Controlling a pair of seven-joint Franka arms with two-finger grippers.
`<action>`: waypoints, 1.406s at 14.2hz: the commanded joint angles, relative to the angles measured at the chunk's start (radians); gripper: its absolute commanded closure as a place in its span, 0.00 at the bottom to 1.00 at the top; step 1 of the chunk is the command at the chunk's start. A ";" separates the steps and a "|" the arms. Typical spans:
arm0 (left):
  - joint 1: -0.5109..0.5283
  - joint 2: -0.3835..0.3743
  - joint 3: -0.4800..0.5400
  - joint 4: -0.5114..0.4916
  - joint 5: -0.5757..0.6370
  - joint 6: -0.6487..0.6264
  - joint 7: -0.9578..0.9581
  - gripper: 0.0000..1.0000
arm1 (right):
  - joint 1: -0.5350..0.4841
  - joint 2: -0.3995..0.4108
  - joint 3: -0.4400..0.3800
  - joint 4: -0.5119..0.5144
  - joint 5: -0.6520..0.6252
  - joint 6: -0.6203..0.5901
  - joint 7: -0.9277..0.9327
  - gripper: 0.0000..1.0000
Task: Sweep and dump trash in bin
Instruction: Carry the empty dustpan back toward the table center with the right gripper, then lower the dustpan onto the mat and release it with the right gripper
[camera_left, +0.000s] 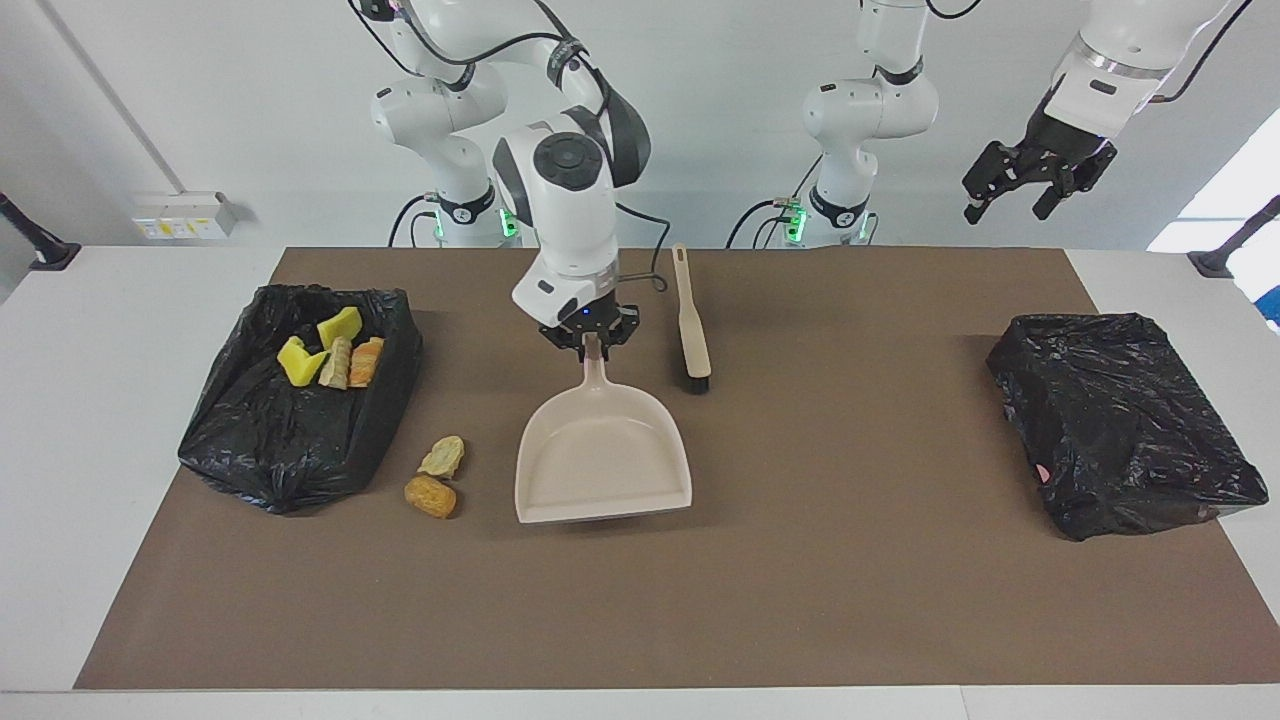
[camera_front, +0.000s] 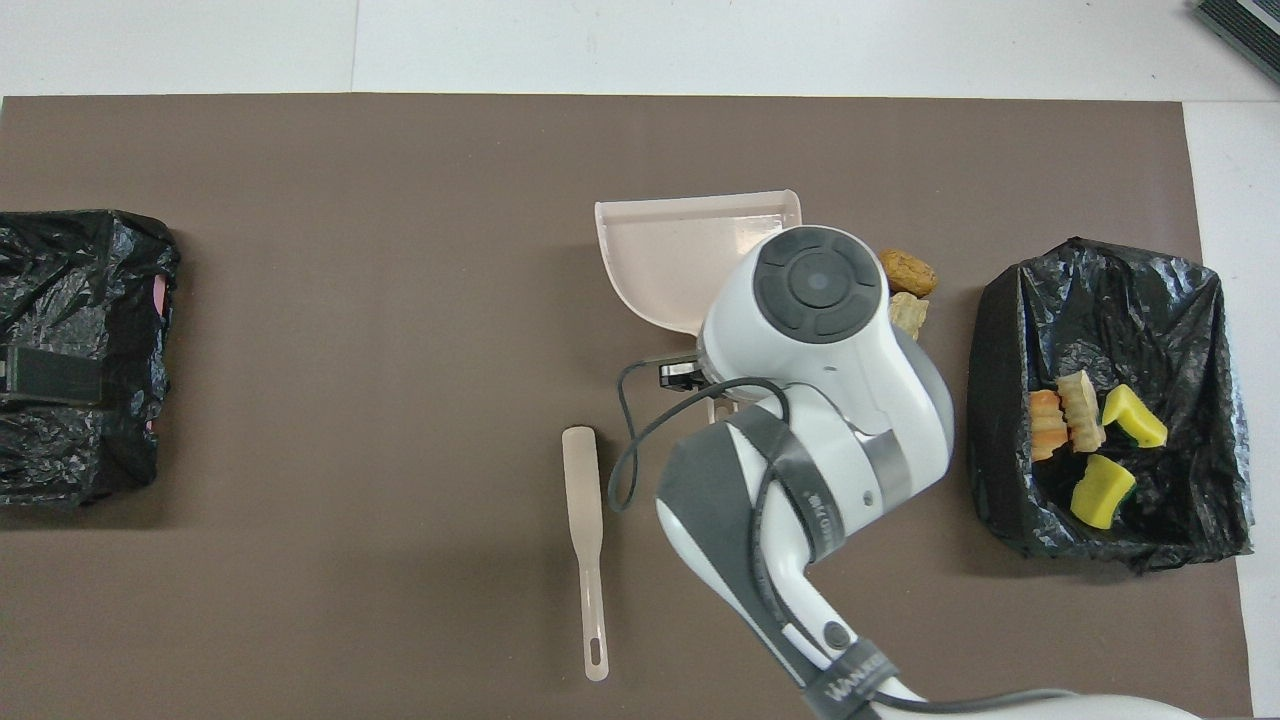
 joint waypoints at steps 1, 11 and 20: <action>0.005 0.007 -0.005 0.019 0.018 -0.007 -0.009 0.00 | 0.042 0.188 -0.007 0.234 0.007 -0.010 0.096 1.00; 0.005 0.007 -0.005 0.019 0.018 -0.007 -0.009 0.00 | 0.117 0.428 -0.008 0.430 0.006 0.043 0.239 1.00; 0.005 0.007 -0.005 0.019 0.018 -0.007 -0.009 0.00 | 0.105 0.279 -0.013 0.401 0.007 -0.027 0.225 0.00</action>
